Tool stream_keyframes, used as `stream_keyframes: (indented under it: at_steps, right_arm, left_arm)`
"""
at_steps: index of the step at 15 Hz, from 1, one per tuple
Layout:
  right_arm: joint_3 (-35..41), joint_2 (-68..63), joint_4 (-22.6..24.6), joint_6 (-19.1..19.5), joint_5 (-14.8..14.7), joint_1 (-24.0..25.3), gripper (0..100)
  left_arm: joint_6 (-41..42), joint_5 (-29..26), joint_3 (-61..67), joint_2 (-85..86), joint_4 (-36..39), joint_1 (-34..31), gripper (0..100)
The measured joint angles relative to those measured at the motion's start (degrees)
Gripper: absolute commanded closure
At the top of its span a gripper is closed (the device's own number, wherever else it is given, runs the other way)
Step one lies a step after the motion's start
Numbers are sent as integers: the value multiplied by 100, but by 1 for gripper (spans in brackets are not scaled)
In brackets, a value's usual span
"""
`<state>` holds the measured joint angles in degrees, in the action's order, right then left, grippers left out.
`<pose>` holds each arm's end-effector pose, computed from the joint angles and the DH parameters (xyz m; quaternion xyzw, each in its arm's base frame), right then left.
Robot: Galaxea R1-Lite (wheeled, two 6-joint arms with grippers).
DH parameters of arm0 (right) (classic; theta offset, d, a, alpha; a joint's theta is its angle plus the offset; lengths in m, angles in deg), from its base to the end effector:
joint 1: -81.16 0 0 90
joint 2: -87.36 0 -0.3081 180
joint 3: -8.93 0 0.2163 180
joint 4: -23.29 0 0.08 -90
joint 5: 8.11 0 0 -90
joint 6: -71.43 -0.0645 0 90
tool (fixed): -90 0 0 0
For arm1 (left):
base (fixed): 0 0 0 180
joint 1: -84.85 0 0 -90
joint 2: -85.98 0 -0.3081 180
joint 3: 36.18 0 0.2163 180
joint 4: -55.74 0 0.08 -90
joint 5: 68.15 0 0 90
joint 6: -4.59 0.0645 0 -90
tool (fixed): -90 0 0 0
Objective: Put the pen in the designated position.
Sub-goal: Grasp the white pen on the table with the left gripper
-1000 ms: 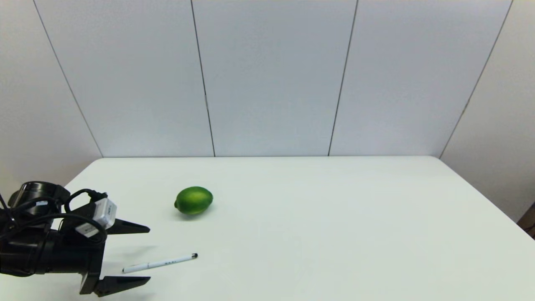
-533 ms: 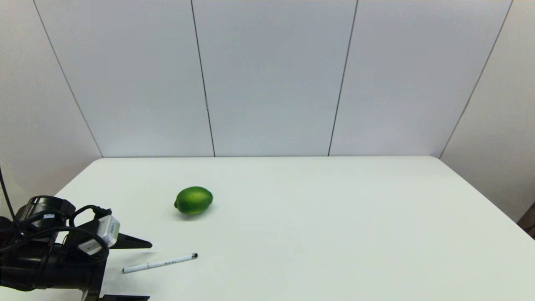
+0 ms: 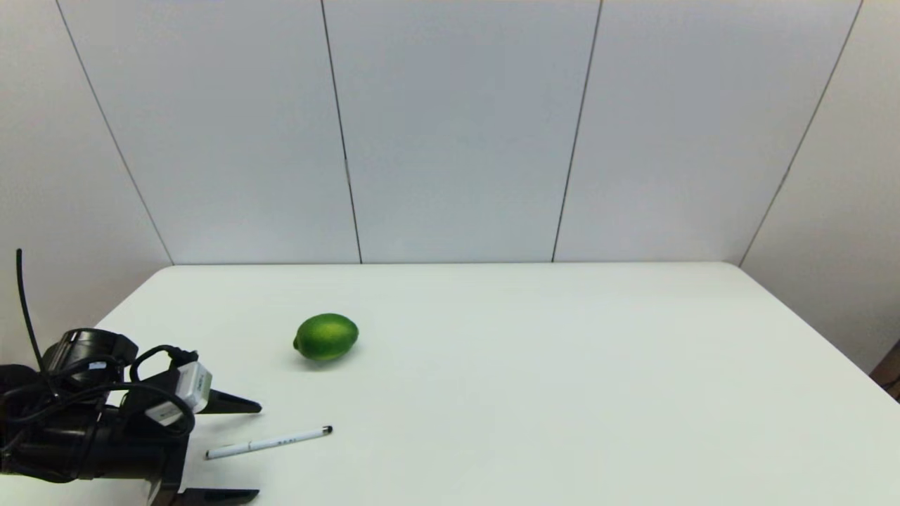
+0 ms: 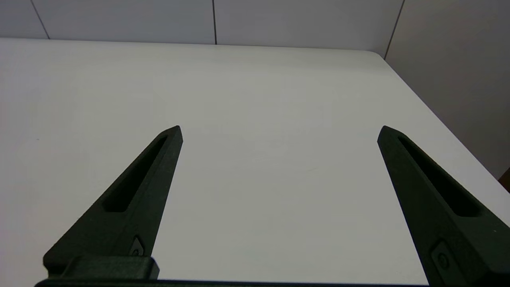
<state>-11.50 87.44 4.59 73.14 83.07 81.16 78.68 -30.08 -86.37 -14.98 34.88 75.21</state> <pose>0.0389 0.0013 0.0799 -0.0151 -0.0159 0.0101 0.9997 0.2383 -0.0110 0.0213 0.2166 0.2250 -0.5363 0.7841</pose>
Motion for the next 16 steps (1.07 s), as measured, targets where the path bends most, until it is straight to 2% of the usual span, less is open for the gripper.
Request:
stream_keyframes:
  at_steps: [5, 11, 12, 16]
  right_arm:
    - [0, 0, 0, 2, 2, 0, 0]
    - [0, 0, 0, 5, 2, 0, 0]
    - [0, 0, 0, 2, 0, 0, 0]
    - [0, 0, 2, 0, 0, 0, 0]
  left_arm:
    - [-110, -18, -168, -177, 115, 328, 0]
    - [-232, -10, -218, -240, 118, 361, 0]
    - [-234, -10, -218, -245, 117, 361, 100]
    - [-252, -7, -213, -247, 110, 361, 100]
